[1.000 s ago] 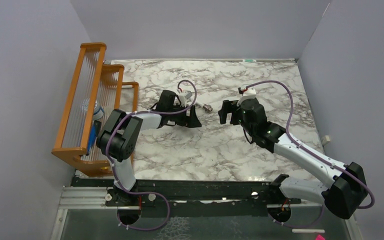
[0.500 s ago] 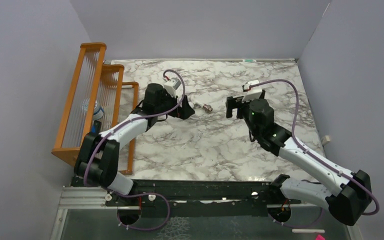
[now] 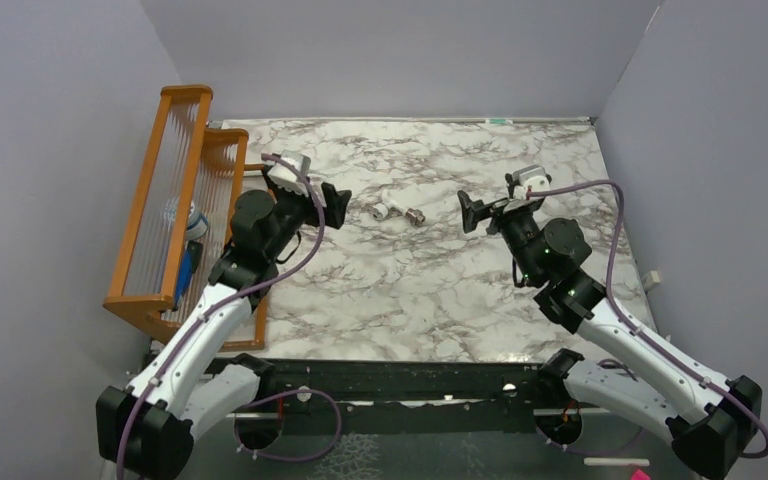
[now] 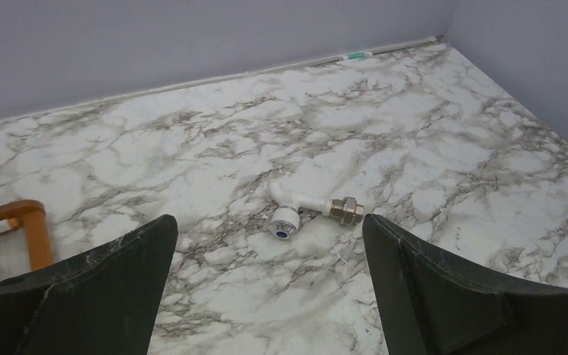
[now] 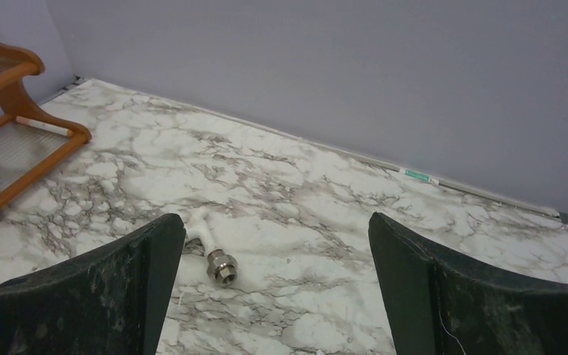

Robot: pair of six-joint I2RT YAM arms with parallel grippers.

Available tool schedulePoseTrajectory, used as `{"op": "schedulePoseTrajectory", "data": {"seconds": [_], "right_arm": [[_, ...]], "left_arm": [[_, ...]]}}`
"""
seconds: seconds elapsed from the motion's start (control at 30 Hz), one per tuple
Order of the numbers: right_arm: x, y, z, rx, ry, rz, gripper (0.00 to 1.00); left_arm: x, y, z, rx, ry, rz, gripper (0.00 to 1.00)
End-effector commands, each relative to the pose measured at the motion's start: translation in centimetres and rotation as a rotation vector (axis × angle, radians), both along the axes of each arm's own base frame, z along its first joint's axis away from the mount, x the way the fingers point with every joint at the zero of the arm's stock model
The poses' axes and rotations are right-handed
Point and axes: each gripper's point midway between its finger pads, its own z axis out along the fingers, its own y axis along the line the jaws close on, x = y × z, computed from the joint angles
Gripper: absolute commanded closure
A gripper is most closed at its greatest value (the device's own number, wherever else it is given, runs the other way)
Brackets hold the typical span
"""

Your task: Install the water faucets

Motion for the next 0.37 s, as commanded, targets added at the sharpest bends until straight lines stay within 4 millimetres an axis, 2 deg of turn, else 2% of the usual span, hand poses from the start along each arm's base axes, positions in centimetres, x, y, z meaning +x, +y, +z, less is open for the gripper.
{"op": "schedulePoseTrajectory", "data": {"seconds": [0.0,0.13,0.33], "right_arm": [[-1.4,0.8,1.6,0.034,-0.108,0.090,0.00],[-1.3,0.1,0.9,0.058,-0.097,0.060,0.00],[-1.2,-0.2,0.2,0.048,-0.077,0.039,0.00]], "left_arm": [[-0.8,3.7,-0.2,-0.036,-0.070,0.173,0.01],[-1.8,4.6,-1.2,-0.060,-0.082,0.209,0.01],[-2.0,5.4,-2.1,-0.063,-0.077,0.247,0.01]]}}
